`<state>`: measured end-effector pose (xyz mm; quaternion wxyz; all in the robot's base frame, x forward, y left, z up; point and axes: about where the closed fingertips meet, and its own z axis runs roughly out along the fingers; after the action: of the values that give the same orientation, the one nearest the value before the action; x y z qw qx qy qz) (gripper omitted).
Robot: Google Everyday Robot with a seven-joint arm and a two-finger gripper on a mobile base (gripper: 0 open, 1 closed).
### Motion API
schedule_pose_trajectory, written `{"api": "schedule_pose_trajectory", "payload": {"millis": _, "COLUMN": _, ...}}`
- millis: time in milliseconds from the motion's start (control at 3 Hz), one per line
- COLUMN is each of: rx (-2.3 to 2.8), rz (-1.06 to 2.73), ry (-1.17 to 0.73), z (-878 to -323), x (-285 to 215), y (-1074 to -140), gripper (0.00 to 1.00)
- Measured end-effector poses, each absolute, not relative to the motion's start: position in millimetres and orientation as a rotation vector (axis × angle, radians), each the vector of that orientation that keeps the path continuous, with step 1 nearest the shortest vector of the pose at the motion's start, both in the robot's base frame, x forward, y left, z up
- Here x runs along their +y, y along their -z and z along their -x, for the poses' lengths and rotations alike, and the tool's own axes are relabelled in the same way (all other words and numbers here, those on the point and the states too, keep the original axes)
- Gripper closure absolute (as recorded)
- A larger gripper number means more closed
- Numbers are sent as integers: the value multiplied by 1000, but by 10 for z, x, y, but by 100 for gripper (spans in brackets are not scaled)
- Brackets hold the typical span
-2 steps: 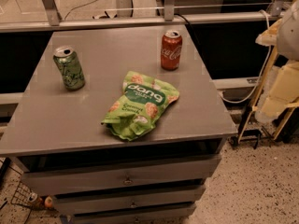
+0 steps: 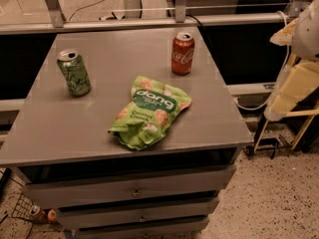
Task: Move coke can near green can
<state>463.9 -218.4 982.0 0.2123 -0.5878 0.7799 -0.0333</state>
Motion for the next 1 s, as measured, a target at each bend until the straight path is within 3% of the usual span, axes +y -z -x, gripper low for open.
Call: {"api": "schedule_pose_trajectory", "payload": {"millis": 1000, "rx": 1824, "rz": 1095, "ry": -292, "z": -6555, "x": -2125, "y": -9662, "gripper": 0}}
